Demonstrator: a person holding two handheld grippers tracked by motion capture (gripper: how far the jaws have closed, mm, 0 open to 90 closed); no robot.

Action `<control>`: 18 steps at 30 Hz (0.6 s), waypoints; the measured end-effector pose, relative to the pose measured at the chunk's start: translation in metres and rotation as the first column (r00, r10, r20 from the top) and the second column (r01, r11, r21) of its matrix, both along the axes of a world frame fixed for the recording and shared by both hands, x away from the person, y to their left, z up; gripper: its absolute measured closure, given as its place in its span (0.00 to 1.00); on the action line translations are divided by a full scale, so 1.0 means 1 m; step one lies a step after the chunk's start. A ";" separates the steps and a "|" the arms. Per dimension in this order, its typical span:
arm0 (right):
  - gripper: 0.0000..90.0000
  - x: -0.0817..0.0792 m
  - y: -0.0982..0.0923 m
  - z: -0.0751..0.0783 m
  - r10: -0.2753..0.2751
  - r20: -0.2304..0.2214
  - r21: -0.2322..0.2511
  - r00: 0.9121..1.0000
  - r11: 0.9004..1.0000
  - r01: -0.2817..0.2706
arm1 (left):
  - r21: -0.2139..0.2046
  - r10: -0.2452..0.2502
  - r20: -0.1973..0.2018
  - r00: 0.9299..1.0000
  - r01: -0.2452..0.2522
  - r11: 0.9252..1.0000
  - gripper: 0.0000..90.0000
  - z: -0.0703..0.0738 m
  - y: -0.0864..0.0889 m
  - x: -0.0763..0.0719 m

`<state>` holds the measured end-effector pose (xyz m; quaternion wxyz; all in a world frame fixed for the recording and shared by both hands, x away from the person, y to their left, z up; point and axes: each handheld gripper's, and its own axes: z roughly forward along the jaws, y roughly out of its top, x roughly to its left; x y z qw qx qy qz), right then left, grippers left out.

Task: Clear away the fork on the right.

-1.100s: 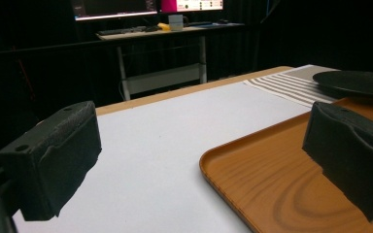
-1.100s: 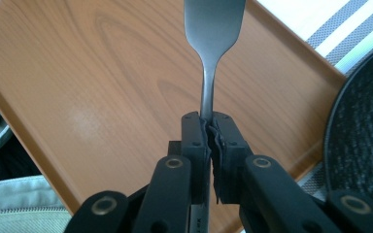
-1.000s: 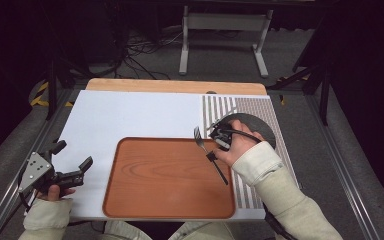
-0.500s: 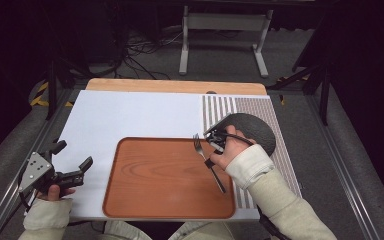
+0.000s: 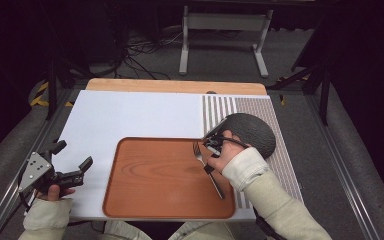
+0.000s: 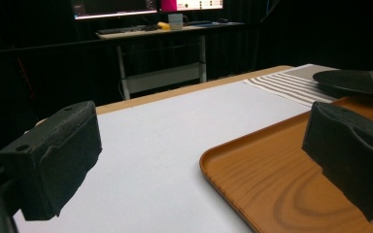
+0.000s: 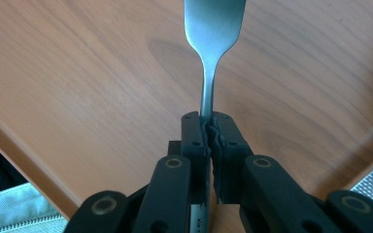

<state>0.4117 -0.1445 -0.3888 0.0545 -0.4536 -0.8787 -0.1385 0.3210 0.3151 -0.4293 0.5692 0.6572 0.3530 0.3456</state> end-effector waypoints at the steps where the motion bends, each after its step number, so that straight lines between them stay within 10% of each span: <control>1: 0.94 0.000 0.000 -0.002 -0.003 -0.001 0.001 1.000 1.000 0.003 | -0.001 0.000 0.000 1.000 0.000 1.000 0.01 0.000 0.000 0.000; 18: 0.94 0.004 -0.005 -0.020 -0.070 0.005 0.037 0.998 0.997 0.070 | 0.001 0.001 -0.004 1.000 -0.001 1.000 0.01 0.000 0.000 0.000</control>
